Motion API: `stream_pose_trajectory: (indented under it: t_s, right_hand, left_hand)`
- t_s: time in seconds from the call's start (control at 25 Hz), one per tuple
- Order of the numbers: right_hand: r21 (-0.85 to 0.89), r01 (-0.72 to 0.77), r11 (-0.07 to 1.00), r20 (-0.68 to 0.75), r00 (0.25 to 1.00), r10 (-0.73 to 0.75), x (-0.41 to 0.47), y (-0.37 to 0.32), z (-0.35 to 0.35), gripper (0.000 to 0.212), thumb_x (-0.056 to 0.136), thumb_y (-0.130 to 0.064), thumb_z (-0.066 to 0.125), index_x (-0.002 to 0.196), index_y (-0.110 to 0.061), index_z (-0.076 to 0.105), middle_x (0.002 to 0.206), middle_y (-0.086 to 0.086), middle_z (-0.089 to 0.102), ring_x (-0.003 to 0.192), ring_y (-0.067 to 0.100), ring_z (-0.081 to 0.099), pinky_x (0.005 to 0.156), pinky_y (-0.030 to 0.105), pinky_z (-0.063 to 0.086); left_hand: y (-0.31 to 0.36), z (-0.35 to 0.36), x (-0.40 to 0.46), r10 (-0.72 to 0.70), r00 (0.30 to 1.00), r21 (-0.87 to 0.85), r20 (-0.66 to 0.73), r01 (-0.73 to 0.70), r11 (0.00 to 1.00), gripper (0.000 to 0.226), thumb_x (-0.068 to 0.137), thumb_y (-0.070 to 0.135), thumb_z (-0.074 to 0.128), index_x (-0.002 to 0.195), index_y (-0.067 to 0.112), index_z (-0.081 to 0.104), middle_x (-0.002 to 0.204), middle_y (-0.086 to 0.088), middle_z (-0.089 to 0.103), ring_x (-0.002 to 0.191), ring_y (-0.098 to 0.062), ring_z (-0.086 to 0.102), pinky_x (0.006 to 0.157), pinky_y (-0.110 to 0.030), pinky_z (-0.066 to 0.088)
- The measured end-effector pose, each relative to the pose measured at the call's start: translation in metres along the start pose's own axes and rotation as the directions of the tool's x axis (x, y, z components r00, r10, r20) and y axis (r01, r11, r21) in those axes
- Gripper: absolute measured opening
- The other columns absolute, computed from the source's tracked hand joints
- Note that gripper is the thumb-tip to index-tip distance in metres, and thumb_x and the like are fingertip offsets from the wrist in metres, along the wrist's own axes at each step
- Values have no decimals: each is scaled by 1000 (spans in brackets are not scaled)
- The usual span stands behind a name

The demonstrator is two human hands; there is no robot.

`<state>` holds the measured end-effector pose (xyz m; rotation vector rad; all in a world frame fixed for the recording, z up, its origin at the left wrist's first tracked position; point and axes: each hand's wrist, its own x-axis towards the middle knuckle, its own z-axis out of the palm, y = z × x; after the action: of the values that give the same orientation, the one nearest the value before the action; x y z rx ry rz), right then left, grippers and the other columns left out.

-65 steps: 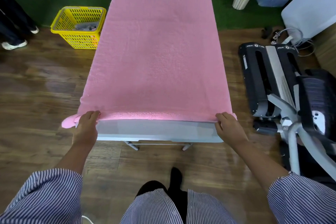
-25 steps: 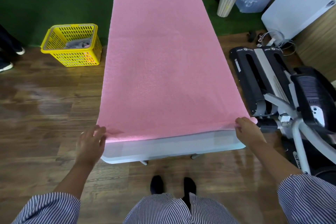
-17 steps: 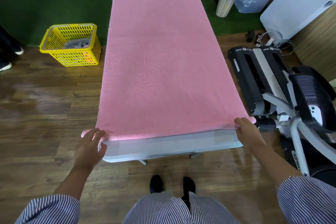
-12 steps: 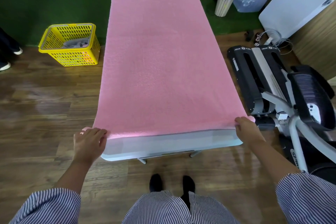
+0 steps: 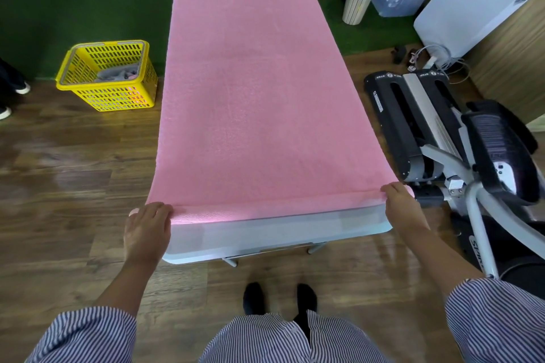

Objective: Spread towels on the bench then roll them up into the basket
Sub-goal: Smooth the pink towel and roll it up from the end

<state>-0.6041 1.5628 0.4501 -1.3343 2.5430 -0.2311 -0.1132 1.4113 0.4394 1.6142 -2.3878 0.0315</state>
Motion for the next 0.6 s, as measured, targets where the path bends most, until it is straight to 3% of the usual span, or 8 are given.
stream_pose_trajectory:
  t_s: [0.12,0.2,0.28,0.36,0.48,0.6]
  right_hand:
    - [17,56,998,22,998,-57,2,1,0,32,82,7,50,113,3,59,121,16,54,100,39,55,80,46,50]
    - [7,42,999,82,996,-43,3,-2,-3,33,81,4,52,113,-1,59,122,12,54,99,37,56,79,44,51]
    - [-16,25,1000,113,993,-23,5,-5,-6,32,84,2,49,114,-3,59,121,11,55,98,37,56,76,43,51]
    - [-37,25,999,118,993,-20,5,-5,-7,28,86,1,49,111,-1,59,117,13,56,97,38,56,77,44,49]
    - [-91,37,995,152,988,-23,6,-2,-8,16,87,-5,49,96,1,60,98,13,58,90,37,56,73,40,48]
    - [-88,25,996,168,986,-10,7,-3,-10,13,86,-6,47,92,1,57,90,9,52,87,36,55,68,37,46]
  left_hand:
    - [0,5,-2,15,998,-40,58,-13,999,28,71,15,56,94,4,67,98,-15,67,86,-36,63,74,-49,51]
    - [2,7,1,32,995,-65,91,-26,998,35,62,-5,70,96,-1,67,99,-18,66,86,-39,64,74,-51,52]
    - [5,5,8,35,994,-79,102,-27,996,35,61,-16,71,93,-2,69,92,-17,68,80,-38,66,71,-51,53]
    - [8,1,14,43,995,-67,86,-38,997,17,75,-1,60,88,1,71,83,-13,70,72,-35,67,67,-49,53]
    - [2,-3,13,76,985,6,153,-78,997,38,80,22,37,80,9,73,68,-5,69,59,-29,65,61,-45,49]
    - [-3,-5,13,68,980,49,185,-79,996,37,80,22,38,80,11,73,68,-6,66,60,-30,63,57,-42,47]
